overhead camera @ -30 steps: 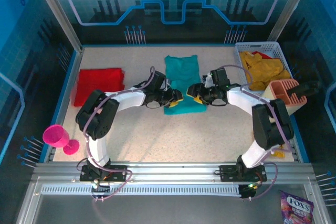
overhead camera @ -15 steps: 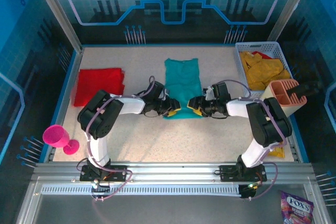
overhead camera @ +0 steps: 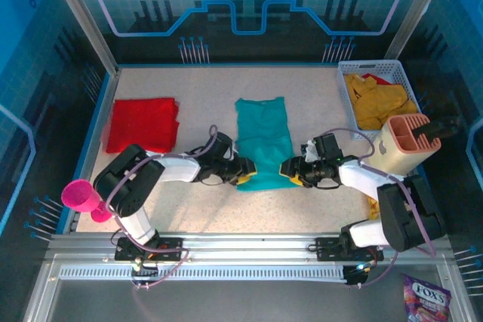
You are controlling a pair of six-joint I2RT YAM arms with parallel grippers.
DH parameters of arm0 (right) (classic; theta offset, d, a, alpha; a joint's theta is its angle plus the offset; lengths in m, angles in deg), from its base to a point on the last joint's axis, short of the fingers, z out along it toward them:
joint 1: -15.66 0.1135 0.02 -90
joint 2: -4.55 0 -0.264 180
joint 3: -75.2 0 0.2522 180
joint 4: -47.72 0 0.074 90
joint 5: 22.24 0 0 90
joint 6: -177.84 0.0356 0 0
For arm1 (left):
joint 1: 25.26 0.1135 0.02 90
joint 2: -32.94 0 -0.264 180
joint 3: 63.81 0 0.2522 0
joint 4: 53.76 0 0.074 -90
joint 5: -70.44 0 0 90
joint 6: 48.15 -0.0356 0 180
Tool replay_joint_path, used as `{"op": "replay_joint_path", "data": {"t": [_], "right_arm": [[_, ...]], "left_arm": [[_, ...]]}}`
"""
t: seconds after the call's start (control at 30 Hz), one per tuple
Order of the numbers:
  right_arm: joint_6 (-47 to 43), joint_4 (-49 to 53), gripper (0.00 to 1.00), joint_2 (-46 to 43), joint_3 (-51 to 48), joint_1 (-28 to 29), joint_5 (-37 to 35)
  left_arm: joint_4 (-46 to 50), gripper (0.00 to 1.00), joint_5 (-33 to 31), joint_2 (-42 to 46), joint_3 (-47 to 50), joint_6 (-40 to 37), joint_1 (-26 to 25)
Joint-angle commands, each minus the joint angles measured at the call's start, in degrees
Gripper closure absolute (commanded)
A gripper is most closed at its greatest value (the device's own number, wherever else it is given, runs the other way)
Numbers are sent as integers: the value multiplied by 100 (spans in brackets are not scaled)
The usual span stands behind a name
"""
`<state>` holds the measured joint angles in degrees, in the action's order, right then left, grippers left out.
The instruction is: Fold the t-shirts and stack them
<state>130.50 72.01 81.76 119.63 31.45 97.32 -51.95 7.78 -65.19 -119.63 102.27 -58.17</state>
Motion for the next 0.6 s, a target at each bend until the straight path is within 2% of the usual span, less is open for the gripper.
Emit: {"op": "replay_joint_path", "data": {"t": [0.0, 0.1, 0.2, 0.3, 0.47, 0.57], "right_arm": [[-255, 721, 40, -109, 127, -36, -153], [-344, 811, 39, -20, 260, -41, -124], [-359, 796, 39, 24, 276, -51, -145], [-384, 924, 39, -55, 348, -76, -134], [-437, 1145, 39, -256, 482, -184, -170], [-485, 1215, 39, -216, 559, -232, -166]], "left_arm": [[872, 58, 69, 248, -626, -618, 672], [1459, 57, 313, 146, -1407, -1116, 1143], [1539, 58, 484, -76, -1944, -1213, 1351], [1671, 59, 642, -246, -2298, -1239, 1366], [1318, 59, 703, -36, -2030, -938, 1268], [989, 59, 866, -233, -1942, -751, 1061]]}}
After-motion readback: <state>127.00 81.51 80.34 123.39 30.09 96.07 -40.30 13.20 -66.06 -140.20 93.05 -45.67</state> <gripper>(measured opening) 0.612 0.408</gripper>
